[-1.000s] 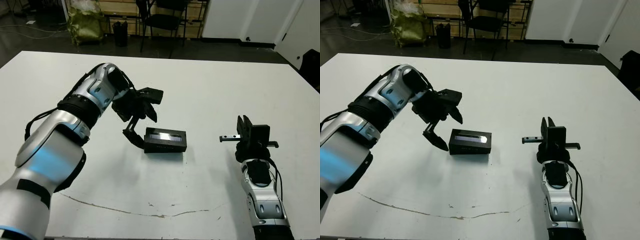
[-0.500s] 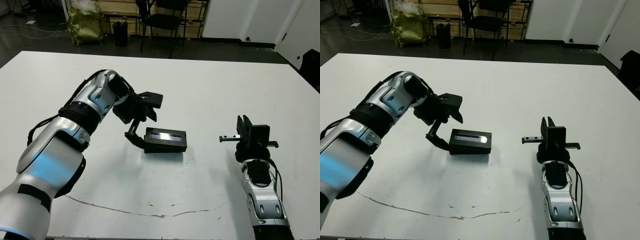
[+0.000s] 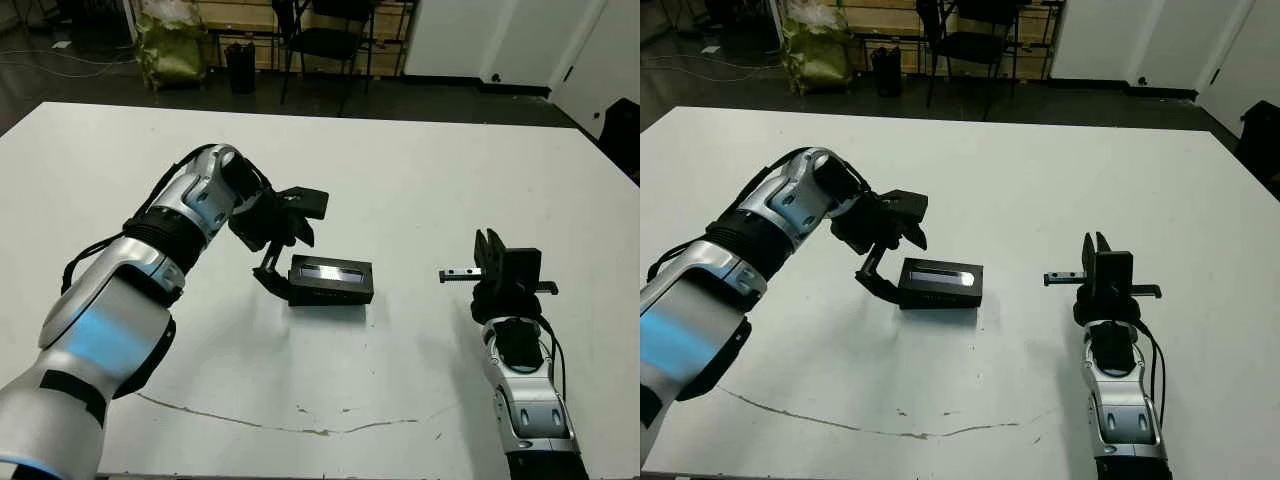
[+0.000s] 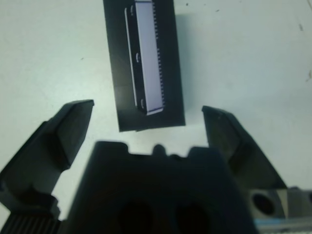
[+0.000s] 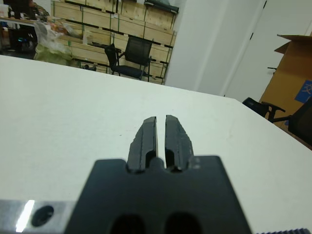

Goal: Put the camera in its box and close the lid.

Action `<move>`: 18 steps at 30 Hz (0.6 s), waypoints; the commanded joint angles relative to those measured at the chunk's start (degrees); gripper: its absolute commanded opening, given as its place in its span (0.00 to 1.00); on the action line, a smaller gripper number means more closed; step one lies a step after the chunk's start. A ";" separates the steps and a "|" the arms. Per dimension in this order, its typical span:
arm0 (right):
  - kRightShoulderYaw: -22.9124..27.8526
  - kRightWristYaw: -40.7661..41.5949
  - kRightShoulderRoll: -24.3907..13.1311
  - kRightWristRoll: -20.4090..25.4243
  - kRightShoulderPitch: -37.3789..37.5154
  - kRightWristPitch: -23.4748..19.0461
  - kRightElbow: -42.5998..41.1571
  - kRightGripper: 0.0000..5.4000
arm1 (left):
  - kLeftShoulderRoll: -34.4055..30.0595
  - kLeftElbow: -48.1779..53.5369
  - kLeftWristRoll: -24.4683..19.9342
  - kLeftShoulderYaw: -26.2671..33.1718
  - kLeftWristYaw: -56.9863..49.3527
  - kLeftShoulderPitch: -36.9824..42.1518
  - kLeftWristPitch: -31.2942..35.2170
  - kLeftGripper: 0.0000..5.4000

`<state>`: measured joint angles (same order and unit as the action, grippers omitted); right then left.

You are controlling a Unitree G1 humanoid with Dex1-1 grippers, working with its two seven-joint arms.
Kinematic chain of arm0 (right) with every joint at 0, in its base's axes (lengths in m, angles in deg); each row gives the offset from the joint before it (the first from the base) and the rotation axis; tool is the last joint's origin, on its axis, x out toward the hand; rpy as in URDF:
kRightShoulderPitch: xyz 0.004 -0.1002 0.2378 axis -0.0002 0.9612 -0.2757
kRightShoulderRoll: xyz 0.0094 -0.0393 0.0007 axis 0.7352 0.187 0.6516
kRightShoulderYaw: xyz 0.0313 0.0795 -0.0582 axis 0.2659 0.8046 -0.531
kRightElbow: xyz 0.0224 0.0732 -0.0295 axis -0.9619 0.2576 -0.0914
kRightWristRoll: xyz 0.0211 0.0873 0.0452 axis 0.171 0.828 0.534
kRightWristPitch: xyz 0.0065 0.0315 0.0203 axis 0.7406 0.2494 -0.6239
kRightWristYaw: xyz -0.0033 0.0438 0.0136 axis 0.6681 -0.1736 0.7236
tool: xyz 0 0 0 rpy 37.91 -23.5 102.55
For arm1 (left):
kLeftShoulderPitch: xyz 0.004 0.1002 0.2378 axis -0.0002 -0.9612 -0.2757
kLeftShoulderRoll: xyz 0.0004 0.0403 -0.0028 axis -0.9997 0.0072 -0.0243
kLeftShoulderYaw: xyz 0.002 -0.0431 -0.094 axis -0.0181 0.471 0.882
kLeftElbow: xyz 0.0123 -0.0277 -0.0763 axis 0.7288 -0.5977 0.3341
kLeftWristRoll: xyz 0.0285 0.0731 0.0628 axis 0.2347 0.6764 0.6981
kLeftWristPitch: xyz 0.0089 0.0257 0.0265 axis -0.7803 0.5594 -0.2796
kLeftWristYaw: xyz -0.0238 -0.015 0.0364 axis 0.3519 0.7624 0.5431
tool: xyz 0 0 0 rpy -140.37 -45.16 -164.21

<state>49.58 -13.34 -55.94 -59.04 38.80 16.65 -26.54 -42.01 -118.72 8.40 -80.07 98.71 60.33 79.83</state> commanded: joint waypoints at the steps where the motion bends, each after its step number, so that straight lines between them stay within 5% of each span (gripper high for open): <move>1: 0.19 -0.27 -0.11 -0.07 0.66 -0.05 1.06 0.00 | 0.07 -1.13 1.28 -0.40 -0.58 -1.29 -0.77 1.00; 18: -0.03 -0.37 -0.01 -0.31 0.86 -0.51 0.44 0.00 | -0.95 3.86 3.66 0.00 -6.55 -4.34 1.28 0.98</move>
<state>49.44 -13.52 -55.84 -59.24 38.89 16.88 -26.45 -42.36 -115.64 11.18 -79.97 92.77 57.02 80.11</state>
